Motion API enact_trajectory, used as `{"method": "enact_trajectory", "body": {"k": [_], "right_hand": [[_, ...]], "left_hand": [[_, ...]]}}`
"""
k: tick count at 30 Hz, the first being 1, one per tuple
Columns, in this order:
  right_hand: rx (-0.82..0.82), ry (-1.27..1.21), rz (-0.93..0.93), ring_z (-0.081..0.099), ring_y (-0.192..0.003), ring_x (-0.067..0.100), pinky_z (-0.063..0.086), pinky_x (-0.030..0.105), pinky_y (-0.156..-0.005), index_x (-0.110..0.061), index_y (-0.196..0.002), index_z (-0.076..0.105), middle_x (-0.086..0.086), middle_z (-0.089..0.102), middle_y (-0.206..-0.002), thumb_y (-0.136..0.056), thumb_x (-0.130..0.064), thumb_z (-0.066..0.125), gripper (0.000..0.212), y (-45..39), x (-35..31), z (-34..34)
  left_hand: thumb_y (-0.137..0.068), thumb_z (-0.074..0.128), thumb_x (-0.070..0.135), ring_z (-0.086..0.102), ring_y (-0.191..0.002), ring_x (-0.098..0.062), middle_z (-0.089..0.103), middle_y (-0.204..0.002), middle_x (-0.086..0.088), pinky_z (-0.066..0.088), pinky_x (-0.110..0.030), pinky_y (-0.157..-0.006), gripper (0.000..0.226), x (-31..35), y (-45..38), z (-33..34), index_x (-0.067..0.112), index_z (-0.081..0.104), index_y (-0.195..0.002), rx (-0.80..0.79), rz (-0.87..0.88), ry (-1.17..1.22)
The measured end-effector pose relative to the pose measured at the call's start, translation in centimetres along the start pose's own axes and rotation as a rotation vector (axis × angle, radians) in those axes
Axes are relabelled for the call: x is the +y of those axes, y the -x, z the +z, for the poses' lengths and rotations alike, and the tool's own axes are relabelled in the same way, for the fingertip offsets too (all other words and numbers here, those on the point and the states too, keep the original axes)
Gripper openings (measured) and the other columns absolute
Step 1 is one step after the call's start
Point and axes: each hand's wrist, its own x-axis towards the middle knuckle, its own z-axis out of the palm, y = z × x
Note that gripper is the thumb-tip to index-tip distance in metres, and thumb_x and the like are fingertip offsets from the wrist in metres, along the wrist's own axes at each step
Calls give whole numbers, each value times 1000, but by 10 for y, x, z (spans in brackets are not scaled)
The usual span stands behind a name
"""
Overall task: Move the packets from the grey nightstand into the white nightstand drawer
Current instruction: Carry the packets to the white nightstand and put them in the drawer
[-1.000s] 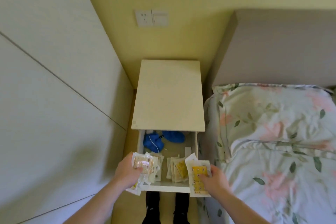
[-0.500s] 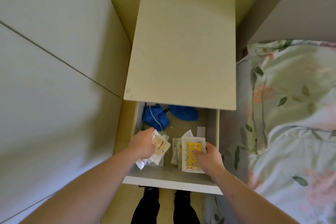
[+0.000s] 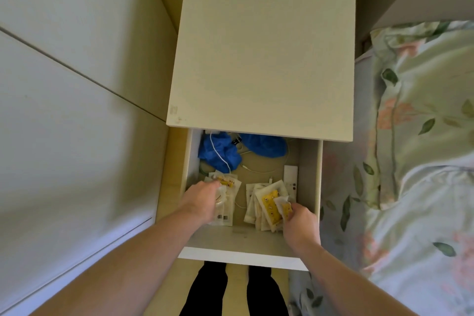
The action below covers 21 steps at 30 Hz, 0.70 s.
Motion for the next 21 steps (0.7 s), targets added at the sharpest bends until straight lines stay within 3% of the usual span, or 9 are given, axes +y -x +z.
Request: {"method": "enact_trajectory", "body": {"k": [2, 4, 8, 10, 13, 17, 21], "right_hand": [[18, 5, -31, 59, -101, 24, 51, 36, -98, -12, -126, 67, 6, 63, -114, -98, -2, 48, 35, 2, -1, -1], [41, 8, -78, 53, -101, 20, 48, 31, -93, -11, -129, 65, 6, 57, -124, -99, -3, 47, 36, 2, -5, -4], [3, -53, -86, 54, -98, 19, 51, 32, -82, -12, -127, 63, 4, 59, -118, -100, -10, 51, 30, -4, -16, -7], [-53, -61, -34, 62, -102, 23, 58, 37, -85, -14, -130, 61, 6, 66, -116, -97, -9, 58, 34, -7, -19, -5], [-102, -16, 36, 64, -109, 25, 58, 37, -91, -18, -140, 52, 5, 66, -122, -93, -6, 63, 50, -8, -17, 0], [-117, 11, 47, 51, -132, 27, 47, 44, -111, -20, -154, 31, 6, 50, -145, -84, -9, 71, 81, -2, -14, 3], [-135, -9, 3, 48, -134, 27, 45, 43, -112, -24, -157, 26, 5, 41, -152, -87, -6, 65, 82, 6, -10, -3]], "left_hand": [[-88, 74, 14, 70, -101, -18, 68, -112, -1, 61, -32, -84, 55, -1, 2, 2, 23, 52, -137, 26, -3, 49], [-93, 69, 16, 69, -101, -17, 68, -115, 0, 59, -29, -84, 47, -2, 3, 4, 24, 53, -136, 53, -7, 92], [-86, 77, 16, 64, -110, -17, 63, -124, 1, 57, -30, -91, 50, -6, 5, 6, 24, 58, -131, 98, 2, 138], [-83, 80, 14, 59, -116, -20, 58, -129, -1, 55, -30, -95, 58, -9, 10, 7, 21, 57, -135, 119, -8, 172], [-90, 70, 9, 55, -121, -20, 52, -135, -2, 55, -28, -95, 56, -10, 22, 8, 18, 53, -143, 175, -30, 262], [-98, 60, 12, 55, -125, -18, 55, -141, 0, 52, -25, -96, 50, -8, 30, 10, 20, 51, -147, 162, -49, 297], [-95, 66, 17, 60, -122, -17, 59, -138, 2, 57, -27, -92, 49, -6, 26, 3, 23, 53, -141, 64, 20, 151]]}}
